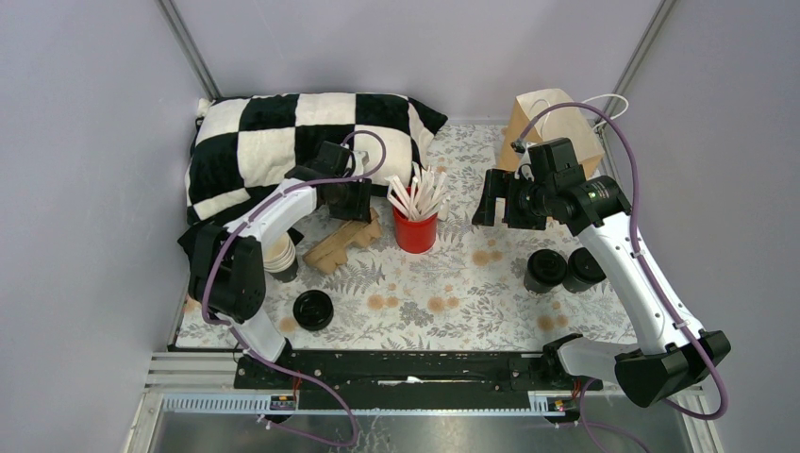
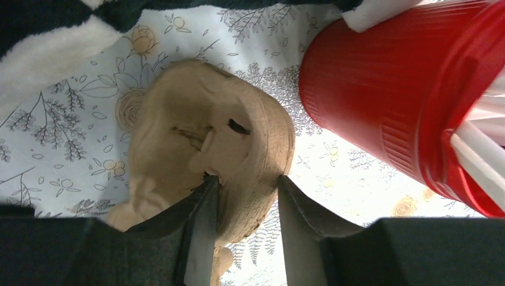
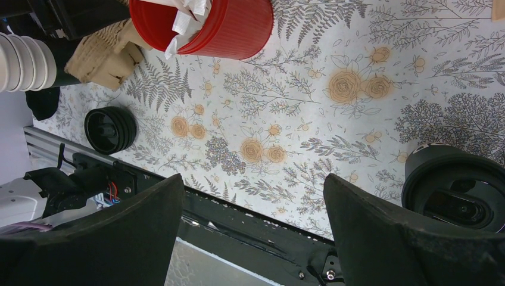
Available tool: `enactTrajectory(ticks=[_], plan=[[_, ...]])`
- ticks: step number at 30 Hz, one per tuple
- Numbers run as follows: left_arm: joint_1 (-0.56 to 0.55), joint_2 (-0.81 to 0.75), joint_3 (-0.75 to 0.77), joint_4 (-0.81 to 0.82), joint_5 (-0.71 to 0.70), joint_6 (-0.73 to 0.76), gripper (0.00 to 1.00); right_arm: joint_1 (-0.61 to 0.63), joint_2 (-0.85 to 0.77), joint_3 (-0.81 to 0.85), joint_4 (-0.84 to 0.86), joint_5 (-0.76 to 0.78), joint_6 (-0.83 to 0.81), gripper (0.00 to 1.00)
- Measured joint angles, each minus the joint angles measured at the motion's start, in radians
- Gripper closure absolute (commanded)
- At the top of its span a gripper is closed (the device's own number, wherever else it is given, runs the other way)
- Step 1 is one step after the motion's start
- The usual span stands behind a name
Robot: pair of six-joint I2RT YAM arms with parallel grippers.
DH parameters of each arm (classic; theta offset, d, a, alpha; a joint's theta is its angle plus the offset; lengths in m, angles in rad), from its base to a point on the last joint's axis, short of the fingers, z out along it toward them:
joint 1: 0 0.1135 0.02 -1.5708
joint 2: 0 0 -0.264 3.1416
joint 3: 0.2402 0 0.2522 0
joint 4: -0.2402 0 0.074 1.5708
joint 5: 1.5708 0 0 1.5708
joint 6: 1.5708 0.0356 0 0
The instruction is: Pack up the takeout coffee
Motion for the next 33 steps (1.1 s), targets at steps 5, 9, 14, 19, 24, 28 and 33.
enactTrajectory(ticks=[5, 9, 14, 19, 24, 28, 33], plan=[[0.000, 0.001, 0.009, 0.006, 0.005, 0.029, 0.93, 0.000, 0.000, 0.000, 0.000, 0.000, 0.000, 0.08], [0.000, 0.000, 0.009, 0.007, -0.014, 0.033, 1.00, 0.000, 0.000, 0.000, 0.000, 0.000, 0.000, 0.08], [-0.036, 0.000, 0.010, 0.007, -0.113, 0.033, 1.00, 0.000, 0.000, 0.000, 0.000, -0.001, 0.000, 0.08], [-0.091, 0.011, 0.046, -0.017, -0.274, 0.029, 0.88, 0.000, 0.000, 0.000, 0.000, -0.001, 0.000, 0.08], [-0.105, 0.063, 0.117, -0.035, -0.298, 0.007, 0.63, 0.000, 0.000, 0.000, 0.000, -0.001, 0.000, 0.08], [-0.100, 0.066, 0.120, -0.060, -0.267, -0.019, 0.58, 0.000, 0.000, -0.002, 0.000, -0.001, 0.000, 0.08], [-0.087, 0.066, 0.124, -0.076, -0.233, -0.035, 0.59, 0.000, 0.000, -0.017, 0.000, -0.001, 0.000, 0.08]])
